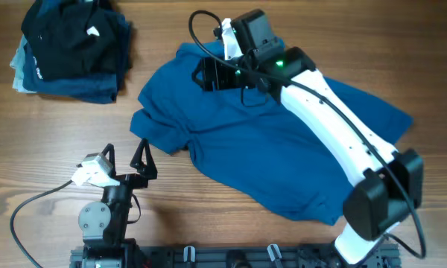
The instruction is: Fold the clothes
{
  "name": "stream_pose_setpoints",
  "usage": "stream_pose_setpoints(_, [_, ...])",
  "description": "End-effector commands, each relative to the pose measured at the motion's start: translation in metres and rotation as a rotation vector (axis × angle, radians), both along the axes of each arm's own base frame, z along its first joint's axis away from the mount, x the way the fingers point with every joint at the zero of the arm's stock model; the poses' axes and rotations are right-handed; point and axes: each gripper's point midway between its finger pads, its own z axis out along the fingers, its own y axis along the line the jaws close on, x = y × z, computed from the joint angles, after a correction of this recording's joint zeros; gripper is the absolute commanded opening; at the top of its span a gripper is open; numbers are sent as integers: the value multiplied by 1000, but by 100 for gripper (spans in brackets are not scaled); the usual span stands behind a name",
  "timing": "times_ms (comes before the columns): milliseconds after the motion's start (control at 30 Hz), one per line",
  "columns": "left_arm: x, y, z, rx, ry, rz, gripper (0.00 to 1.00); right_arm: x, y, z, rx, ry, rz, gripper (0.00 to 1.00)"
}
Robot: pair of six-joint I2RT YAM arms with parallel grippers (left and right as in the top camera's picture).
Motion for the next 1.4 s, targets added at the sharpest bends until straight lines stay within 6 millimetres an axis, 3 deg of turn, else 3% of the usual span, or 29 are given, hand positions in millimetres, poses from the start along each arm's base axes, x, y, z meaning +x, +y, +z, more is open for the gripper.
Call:
stream_pose_setpoints(0, [0,3,-3,23,2,15,100,-2,-25,1,-63,9,-39,88])
stream_pose_setpoints(167, [0,3,-3,23,2,15,100,-2,-72,-11,-90,157,-187,93])
stream_pose_setpoints(200, [0,3,-3,24,2,15,100,-5,-82,-16,-109,189,-201,99])
stream_pose_setpoints(233, [0,3,-3,23,2,15,100,-9,-90,-21,-133,209,-196,99])
stream_pose_setpoints(567, [0,2,-3,10,2,9,100,-33,-136,-36,-239,374,-311,99])
stream_pose_setpoints(733, [-16,-62,11,-324,31,-362,100,-50,-152,-41,-319,436,-349,99])
stream_pose_setpoints(900, [-28,-84,17,-422,60,-503,100,-57,-168,-42,-386,458,-429,100])
stream_pose_setpoints(967, [-34,-92,30,-403,18,-569,100,-59,-172,-39,-390,460,-462,100])
stream_pose_setpoints(1200, [-44,-91,92,-343,-68,-580,99,-57,-184,-21,-410,383,-513,100])
stream_pose_setpoints(1233, [-43,-91,110,-297,-65,-572,99,-58,-184,-20,-408,380,-513,100])
stream_pose_setpoints(1367, [-28,-83,147,-203,22,-507,99,-57,-186,-20,-415,377,-517,100])
